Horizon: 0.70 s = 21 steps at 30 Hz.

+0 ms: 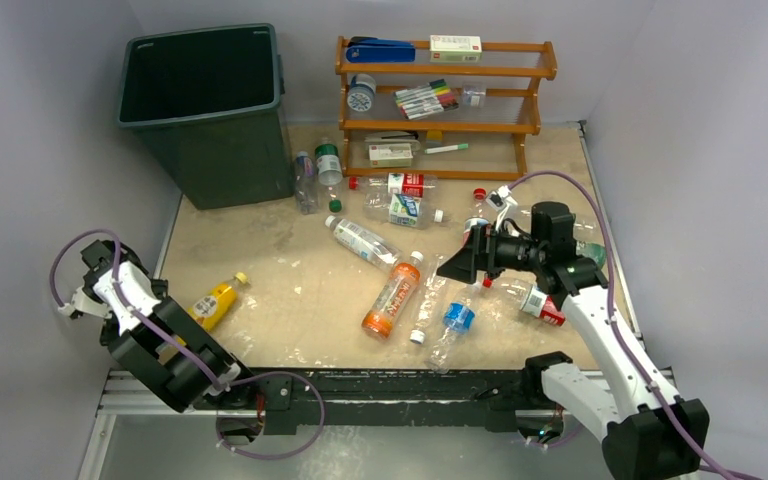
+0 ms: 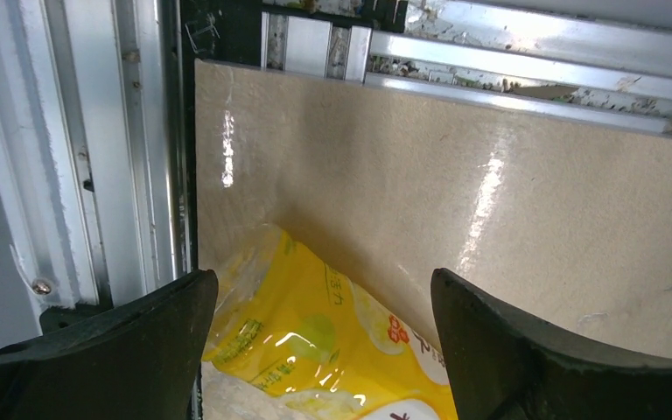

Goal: Put the plastic bottles in the bin
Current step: Move the plastic bottle to the center of the board.

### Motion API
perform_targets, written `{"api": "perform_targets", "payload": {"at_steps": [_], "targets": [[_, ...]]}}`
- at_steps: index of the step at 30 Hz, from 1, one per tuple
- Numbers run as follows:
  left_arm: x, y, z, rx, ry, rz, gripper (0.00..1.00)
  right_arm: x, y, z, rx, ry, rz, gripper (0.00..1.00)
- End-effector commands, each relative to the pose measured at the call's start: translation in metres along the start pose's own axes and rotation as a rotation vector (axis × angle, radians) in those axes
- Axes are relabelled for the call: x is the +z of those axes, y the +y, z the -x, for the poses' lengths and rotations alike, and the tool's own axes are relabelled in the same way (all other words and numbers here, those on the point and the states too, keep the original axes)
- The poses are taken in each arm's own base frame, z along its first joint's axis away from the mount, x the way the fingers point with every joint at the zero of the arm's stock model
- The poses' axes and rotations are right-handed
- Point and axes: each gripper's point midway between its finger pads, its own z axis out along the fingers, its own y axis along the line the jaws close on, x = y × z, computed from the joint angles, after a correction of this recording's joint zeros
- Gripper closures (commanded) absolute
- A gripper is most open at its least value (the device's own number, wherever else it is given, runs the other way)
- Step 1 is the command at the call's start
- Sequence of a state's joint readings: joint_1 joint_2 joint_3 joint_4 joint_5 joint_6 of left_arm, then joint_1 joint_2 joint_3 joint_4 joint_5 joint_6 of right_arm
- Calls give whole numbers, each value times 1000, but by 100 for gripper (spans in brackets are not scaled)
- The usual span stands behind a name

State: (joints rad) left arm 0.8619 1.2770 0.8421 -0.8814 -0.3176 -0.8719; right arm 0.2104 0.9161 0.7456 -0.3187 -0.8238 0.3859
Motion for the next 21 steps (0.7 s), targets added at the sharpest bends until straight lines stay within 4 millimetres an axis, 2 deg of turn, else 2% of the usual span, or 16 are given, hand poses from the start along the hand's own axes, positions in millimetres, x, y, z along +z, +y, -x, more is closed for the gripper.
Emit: {"api": "perform_targets", "payload": {"at_steps": [1,5,9,17,21], "targets": [[1,-6,-7,-24,15,-57,9,4,1,4,-18,-13,7,0],[-1,-7,-17,-41,30,-98,9,6,-1,2,-14,-8,5,0],[-2,-16,-29,-19,36,-131,13,7,-1,2,-10,-10,2,0],[-13,-64,-55,91,0,-234,27,5,2,6,-13,-25,-9,0],[-20,-88,-68,177,-27,-265,30,3,3,7,-9,-32,-14,0]]}}
